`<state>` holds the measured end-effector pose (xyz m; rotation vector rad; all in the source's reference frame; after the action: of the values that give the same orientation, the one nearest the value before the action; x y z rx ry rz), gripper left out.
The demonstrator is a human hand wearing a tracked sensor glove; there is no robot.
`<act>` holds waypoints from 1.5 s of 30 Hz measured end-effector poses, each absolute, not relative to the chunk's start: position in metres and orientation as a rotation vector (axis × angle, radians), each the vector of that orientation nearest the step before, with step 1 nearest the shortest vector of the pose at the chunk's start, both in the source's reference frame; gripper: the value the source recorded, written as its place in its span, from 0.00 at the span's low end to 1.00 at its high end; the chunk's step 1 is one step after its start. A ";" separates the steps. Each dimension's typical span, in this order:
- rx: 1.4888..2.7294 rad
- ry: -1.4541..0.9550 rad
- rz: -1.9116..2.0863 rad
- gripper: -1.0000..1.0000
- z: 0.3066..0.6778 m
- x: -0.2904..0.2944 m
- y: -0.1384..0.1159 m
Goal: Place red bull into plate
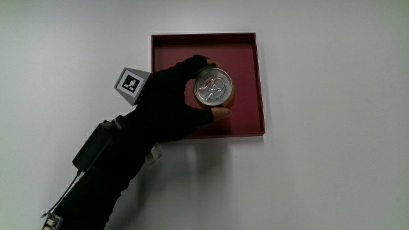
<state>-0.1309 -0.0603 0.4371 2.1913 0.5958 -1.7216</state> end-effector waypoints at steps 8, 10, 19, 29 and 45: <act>2.206 0.435 -1.727 0.50 0.468 -0.141 -0.068; 2.219 0.409 -1.702 0.50 0.473 -0.141 -0.069; 2.232 0.321 -1.625 0.50 0.495 -0.144 -0.070; 2.189 0.274 -1.595 0.50 0.499 -0.141 -0.070; 2.150 0.257 -1.605 0.27 0.500 -0.138 -0.069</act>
<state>-0.1377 -0.0693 0.4996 2.1501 0.2569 -1.6048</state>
